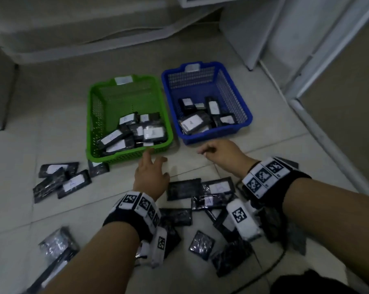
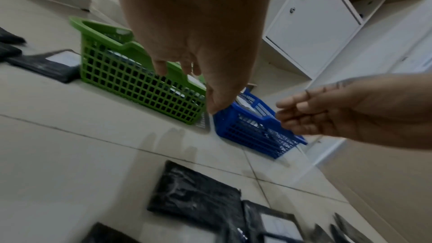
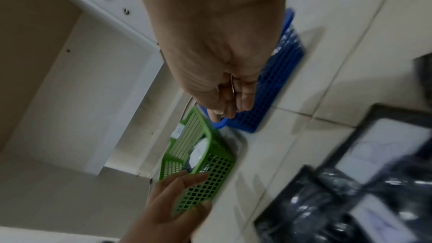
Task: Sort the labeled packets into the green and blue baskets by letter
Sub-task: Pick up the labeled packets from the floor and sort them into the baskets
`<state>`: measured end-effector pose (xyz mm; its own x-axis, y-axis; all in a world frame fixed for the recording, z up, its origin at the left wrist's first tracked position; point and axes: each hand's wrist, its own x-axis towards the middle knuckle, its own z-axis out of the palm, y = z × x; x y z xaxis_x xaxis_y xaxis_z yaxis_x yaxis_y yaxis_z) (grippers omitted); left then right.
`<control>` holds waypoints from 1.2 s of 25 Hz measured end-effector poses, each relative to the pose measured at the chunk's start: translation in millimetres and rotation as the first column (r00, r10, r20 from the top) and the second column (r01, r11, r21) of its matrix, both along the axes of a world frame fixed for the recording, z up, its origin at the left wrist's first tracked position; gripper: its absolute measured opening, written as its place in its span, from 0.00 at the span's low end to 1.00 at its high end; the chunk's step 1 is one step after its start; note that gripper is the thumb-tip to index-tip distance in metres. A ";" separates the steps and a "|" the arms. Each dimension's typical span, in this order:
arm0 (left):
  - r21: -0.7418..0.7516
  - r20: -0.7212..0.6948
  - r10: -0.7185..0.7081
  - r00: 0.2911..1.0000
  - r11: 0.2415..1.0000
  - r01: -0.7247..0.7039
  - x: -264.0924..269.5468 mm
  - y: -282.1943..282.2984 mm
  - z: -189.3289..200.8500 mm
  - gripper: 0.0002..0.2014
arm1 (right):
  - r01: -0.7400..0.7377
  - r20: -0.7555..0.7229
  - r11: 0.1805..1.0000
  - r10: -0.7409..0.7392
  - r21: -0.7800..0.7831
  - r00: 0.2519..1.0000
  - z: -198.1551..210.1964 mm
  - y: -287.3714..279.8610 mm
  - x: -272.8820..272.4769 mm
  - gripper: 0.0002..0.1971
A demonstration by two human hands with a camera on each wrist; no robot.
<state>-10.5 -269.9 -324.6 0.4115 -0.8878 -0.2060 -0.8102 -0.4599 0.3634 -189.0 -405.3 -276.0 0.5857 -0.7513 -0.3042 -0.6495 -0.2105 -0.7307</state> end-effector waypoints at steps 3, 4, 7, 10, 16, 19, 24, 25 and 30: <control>-0.069 -0.150 -0.154 0.977 0.987 0.145 -34.2 -8.4 5.2 0.15 | 0.176 -0.064 0.984 -0.177 -0.024 0.982 6.8 22.8 -74.3 0.10; -0.096 -0.198 -0.195 0.961 0.979 0.179 -47.3 -10.9 7.2 0.13 | 0.222 -0.079 0.975 -0.224 -0.028 0.971 8.4 28.1 -93.6 0.10; -0.140 -0.306 -0.293 0.906 0.955 0.262 -95.6 -18.8 11.3 0.09 | 0.287 -0.136 0.956 -0.292 -0.054 0.947 15.2 45.9 -146.7 0.08; -0.193 -0.367 -0.344 0.864 0.937 0.291 -141.3 -23.2 2.0 0.08 | 0.371 -0.157 0.925 -0.380 -0.082 0.912 2.3 63.9 -187.3 0.09; -0.125 -0.391 -0.466 0.794 0.881 0.456 -215.4 -25.1 -20.8 0.11 | 0.533 -0.219 0.842 -0.538 -0.088 0.814 -56.5 116.3 -262.0 0.10; -0.098 -0.371 -0.520 0.769 0.846 0.525 -247.9 -34.6 -25.3 0.10 | 0.618 -0.262 0.779 -0.621 -0.103 0.739 -73.4 120.1 -296.6 0.09; -0.130 -0.368 -0.599 0.711 0.791 0.599 -309.5 -54.4 -27.1 0.10 | 0.714 -0.378 0.653 -0.747 -0.255 0.548 -87.6 112.3 -351.6 0.16; -0.136 -0.370 -0.612 0.699 0.780 0.611 -322.8 -57.9 -29.2 0.09 | 0.737 -0.452 0.623 -0.754 -0.261 0.477 -88.4 112.1 -363.3 0.21; -0.145 -0.403 -0.678 0.614 0.710 0.689 -382.3 -74.1 -39.1 0.09 | 0.820 -0.637 0.563 -0.672 -0.105 0.379 -98.1 99.7 -416.8 0.43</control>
